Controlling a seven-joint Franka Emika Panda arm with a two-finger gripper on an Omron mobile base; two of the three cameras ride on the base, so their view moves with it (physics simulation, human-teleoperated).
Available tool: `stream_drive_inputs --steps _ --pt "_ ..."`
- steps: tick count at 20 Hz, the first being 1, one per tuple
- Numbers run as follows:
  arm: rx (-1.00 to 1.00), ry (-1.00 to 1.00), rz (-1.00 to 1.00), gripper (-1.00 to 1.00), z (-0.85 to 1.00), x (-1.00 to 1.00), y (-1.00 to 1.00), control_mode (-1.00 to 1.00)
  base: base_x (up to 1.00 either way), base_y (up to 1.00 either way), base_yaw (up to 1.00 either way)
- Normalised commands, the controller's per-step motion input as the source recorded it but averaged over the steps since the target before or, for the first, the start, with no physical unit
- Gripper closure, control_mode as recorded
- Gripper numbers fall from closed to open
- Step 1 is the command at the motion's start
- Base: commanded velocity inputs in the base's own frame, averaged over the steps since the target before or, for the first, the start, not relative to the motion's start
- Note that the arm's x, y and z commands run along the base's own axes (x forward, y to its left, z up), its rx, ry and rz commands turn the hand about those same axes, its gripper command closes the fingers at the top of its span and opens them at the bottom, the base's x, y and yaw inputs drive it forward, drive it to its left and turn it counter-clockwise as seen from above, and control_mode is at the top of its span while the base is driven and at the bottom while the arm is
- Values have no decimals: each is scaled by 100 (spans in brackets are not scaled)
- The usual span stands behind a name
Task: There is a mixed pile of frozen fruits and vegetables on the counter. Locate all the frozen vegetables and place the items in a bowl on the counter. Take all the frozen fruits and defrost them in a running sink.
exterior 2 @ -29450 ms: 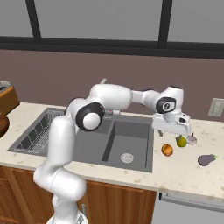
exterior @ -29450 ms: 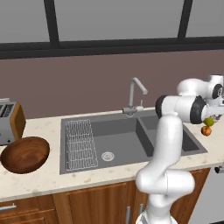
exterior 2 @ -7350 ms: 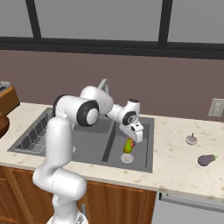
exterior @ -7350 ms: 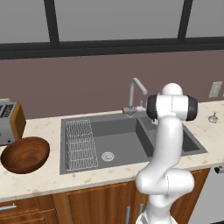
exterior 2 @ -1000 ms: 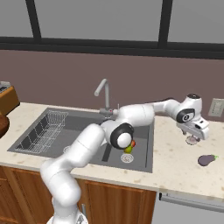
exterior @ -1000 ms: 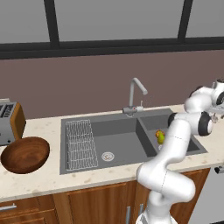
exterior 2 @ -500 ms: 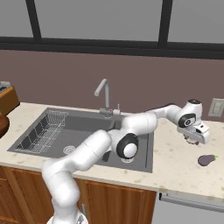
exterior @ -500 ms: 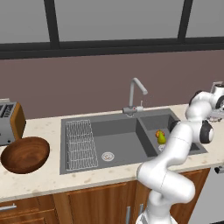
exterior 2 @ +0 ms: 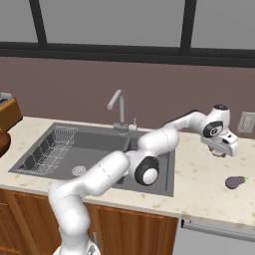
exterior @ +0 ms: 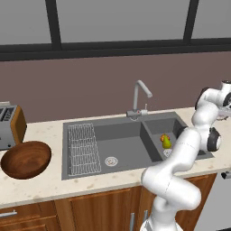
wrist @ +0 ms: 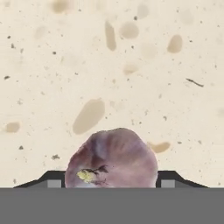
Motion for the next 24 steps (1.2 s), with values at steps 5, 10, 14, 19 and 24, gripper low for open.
stream_drive_inputs --steps 5,10,14,19,24 --pt "-21 -21 0 100 8 -1 34 -100 0 0 0" --pt "-24 -23 0 100 -5 -8 34 -100 0 0 0" --pt "-20 -24 0 100 -9 -11 40 -100 0 0 0" --pt "-17 -22 -1 100 -3 -13 37 -100 0 0 0" --pt "-7 -7 1 100 11 -24 46 -100 0 0 0"
